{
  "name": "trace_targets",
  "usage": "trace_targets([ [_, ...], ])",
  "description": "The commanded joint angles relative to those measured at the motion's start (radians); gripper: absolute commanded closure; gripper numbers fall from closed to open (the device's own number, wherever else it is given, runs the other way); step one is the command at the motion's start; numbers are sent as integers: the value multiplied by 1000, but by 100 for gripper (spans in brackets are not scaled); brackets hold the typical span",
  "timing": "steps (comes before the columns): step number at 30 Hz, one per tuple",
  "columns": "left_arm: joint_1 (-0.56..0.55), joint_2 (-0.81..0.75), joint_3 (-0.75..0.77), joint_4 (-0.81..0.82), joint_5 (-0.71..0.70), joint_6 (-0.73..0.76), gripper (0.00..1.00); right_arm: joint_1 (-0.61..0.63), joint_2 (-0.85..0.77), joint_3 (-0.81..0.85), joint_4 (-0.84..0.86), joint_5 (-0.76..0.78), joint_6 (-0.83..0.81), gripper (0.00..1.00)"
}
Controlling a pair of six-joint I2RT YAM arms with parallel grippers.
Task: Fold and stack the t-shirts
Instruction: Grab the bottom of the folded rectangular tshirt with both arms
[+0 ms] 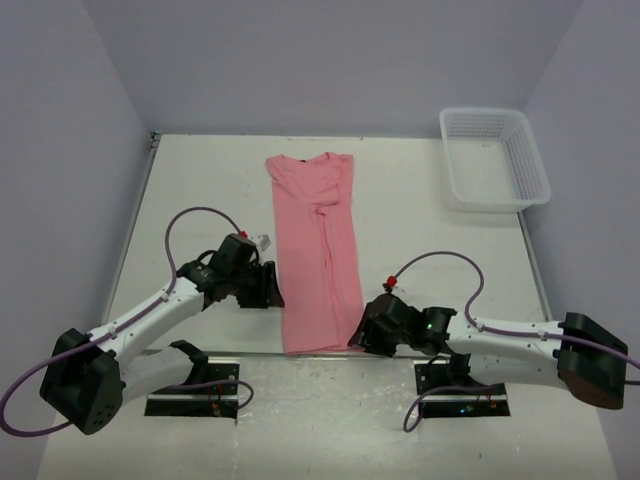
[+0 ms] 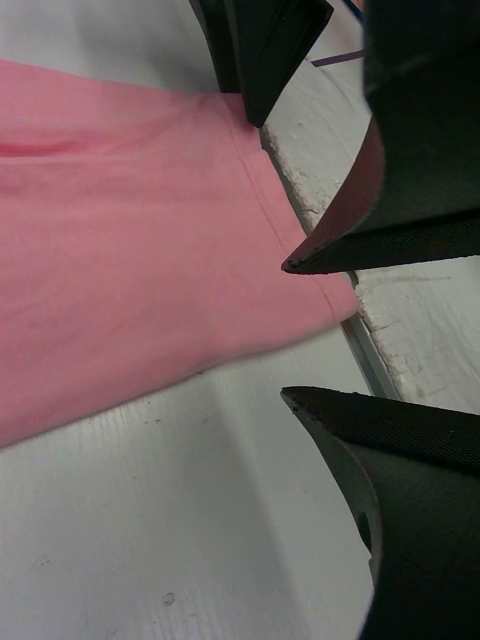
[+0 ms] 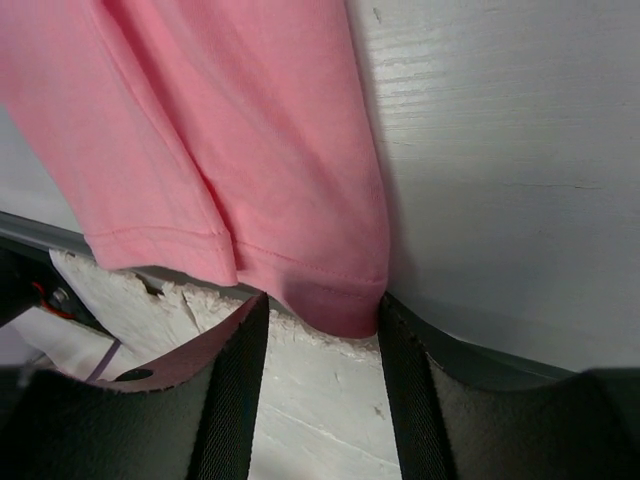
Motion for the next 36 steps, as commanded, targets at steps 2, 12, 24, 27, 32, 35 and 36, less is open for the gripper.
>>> trace_targets([
  [2, -15, -6, -8, 1, 5, -16, 49, 3, 63, -3, -112, 101, 56, 52],
  [12, -44, -15, -41, 1, -24, -39, 49, 0, 123, 14, -166, 130, 125, 67],
  [24, -85, -56, -81, -4, 23, -54, 48, 0, 204, 81, -182, 136, 82, 100],
  [27, -90, -64, -87, -2, 36, -54, 48, 3, 224, 99, -178, 133, 64, 96],
  [32, -91, -78, -97, -2, 33, -57, 47, 11, 193, 87, -192, 142, 90, 73],
  [35, -93, -79, -102, -4, 34, -56, 47, 9, 182, 73, -216, 150, 117, 66],
  [36, -93, -79, -102, -9, 36, -54, 47, 9, 175, 66, -219, 150, 121, 66],
])
